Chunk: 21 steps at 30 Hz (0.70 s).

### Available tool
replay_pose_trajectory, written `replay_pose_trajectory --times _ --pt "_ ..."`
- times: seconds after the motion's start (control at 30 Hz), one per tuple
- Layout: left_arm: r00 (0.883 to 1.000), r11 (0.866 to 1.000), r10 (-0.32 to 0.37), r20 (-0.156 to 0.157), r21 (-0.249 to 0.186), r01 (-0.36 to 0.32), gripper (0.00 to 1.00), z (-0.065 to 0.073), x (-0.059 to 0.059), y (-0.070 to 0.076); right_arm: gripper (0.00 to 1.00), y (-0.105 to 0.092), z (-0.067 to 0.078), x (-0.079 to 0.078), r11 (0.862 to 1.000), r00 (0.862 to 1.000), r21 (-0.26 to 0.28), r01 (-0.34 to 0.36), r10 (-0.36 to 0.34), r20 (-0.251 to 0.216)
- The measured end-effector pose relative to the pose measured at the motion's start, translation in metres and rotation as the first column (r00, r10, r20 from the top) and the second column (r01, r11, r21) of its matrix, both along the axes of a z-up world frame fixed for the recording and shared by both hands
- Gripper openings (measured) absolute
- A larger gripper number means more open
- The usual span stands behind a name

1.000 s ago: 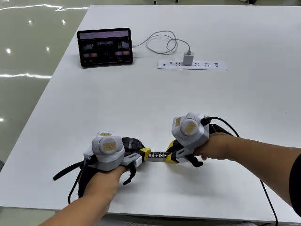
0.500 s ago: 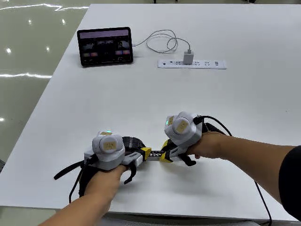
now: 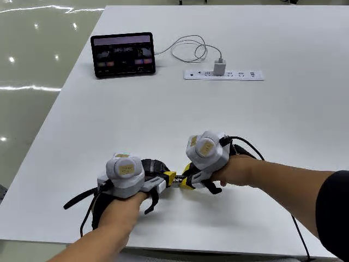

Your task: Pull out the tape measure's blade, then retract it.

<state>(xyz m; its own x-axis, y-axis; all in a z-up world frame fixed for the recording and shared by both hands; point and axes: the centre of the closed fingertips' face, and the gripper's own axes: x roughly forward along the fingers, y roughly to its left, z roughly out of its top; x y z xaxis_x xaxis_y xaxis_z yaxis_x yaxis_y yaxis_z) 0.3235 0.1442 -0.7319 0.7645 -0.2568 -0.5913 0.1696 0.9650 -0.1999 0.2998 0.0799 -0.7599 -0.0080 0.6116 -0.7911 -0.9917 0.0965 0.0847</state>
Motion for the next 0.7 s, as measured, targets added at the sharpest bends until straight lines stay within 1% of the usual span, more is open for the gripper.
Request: replay_pose_trajectory --times 0.07,0.2,0.47,0.57,0.63,0.67,0.7 --pt "1.0 1.0 -0.004 0.0 0.001 0.004 0.63 0.0 0.0 -0.001 0.11 0.002 0.0 0.0 1.0 1.0 0.01 0.012 -0.012 -0.012" --pt "1.0 1.0 -0.007 0.001 0.0 0.007 0.63 0.0 -0.001 -0.002 0.11 0.008 0.0 -0.001 1.0 1.0 0.014 -0.011 0.011 0.002" --pt "1.0 1.0 -0.006 -0.002 -0.006 0.006 0.63 0.0 0.0 -0.001 0.1 0.018 -0.001 -0.001 0.999 0.999 0.005 -0.038 0.038 0.011" --pt "1.0 1.0 -0.003 -0.002 -0.009 0.003 0.63 0.0 0.0 -0.002 0.1 0.018 -0.001 0.0 0.999 0.999 0.011 -0.044 0.044 0.005" --pt "1.0 1.0 -0.004 -0.002 -0.009 0.004 0.63 0.0 0.0 -0.002 0.1 0.021 -0.001 0.0 1.0 1.0 0.015 -0.015 0.015 -0.021" --pt "1.0 1.0 -0.005 -0.001 -0.006 0.005 0.63 0.0 0.0 -0.002 0.1 0.024 -0.001 0.001 1.0 1.0 0.02 -0.012 0.013 -0.024" --pt "1.0 1.0 -0.007 0.002 -0.002 0.007 0.63 0.0 0.0 -0.002 0.1 0.024 -0.001 0.0 0.999 0.999 0.013 -0.031 0.031 -0.012"
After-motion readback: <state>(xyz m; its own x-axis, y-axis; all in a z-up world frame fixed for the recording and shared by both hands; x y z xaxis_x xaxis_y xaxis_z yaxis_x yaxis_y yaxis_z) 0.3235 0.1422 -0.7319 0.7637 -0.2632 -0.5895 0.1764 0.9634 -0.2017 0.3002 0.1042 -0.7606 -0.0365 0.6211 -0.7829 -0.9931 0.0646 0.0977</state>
